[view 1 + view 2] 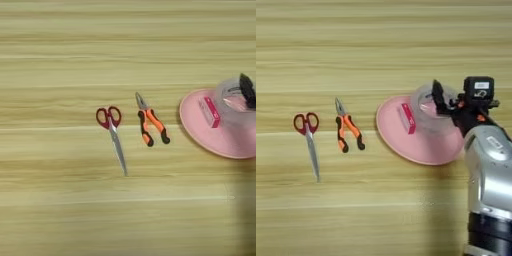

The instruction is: Move the objects on the table

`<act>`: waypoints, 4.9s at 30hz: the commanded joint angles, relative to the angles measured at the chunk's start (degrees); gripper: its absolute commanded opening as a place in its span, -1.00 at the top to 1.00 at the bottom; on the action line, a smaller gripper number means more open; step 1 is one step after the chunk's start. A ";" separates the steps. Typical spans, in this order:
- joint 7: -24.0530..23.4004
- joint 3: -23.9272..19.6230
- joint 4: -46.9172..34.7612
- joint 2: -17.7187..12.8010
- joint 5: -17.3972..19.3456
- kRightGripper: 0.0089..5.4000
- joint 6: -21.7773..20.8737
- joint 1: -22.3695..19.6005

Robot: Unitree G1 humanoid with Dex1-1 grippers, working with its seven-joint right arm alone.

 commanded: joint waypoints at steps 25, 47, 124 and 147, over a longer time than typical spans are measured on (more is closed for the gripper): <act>-7.42 9.91 0.83 13.41 -5.52 -0.99 -17.59 12.79; -9.33 7.54 10.45 14.02 -1.71 -0.99 -16.23 8.20; 1.22 4.27 11.63 9.91 33.42 0.04 32.47 1.11; 6.23 11.81 4.66 7.74 17.38 0.27 10.13 3.79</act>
